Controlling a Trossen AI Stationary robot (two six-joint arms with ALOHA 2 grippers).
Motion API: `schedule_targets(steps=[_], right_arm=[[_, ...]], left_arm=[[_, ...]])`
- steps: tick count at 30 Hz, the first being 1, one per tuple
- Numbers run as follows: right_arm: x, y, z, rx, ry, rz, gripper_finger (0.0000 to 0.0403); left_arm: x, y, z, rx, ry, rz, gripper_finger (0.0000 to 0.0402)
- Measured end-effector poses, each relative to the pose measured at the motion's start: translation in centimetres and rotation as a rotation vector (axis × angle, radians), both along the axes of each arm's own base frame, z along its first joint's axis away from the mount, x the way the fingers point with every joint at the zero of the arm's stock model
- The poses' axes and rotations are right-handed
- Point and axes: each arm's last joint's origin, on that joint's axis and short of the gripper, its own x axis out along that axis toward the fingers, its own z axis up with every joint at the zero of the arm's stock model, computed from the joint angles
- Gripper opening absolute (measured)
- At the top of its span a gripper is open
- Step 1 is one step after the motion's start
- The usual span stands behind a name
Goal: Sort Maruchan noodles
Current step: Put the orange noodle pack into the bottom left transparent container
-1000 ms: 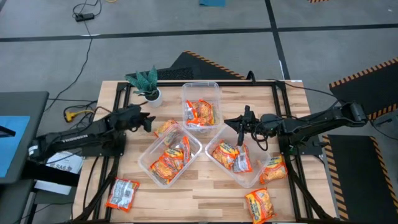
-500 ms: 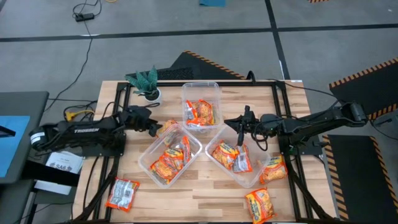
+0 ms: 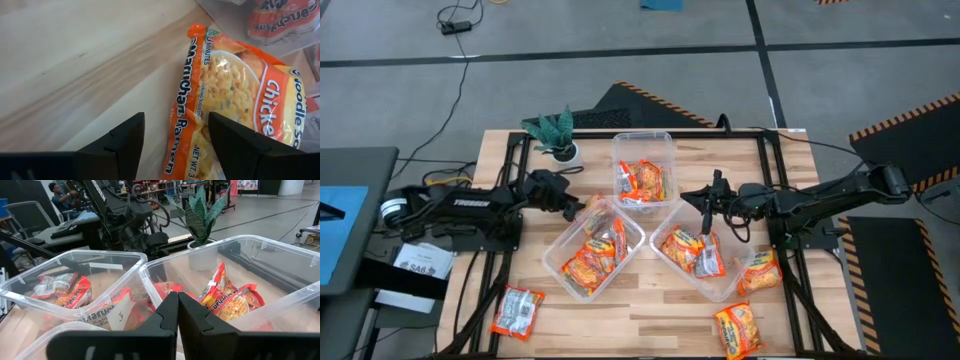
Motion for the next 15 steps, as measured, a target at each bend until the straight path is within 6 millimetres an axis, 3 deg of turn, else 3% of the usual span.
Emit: schedule_targets(steps=[5, 8, 11, 15], right_arm=[[0.0, 0.0, 0.0, 0.0, 0.0, 0.0, 0.0033], [0.0, 0.0, 0.0, -0.001, 0.0, 0.0, 0.0033], [0.0, 0.0, 0.0, -0.001, 0.0, 0.0, 0.0033], [0.0, 0.0, 0.0, -0.001, 0.0, 0.0, 0.0033]], left_arm=[[0.11, 0.06, -0.05, 0.009, 0.002, -0.006, 0.0176], [0.11, 0.07, -0.04, 0.026, 0.008, -0.017, 0.0122], [0.07, 0.05, -0.11, 0.049, 0.022, -0.036, 0.0036], [0.11, 0.19, 0.01, 0.084, 0.021, -0.014, 0.0005]])
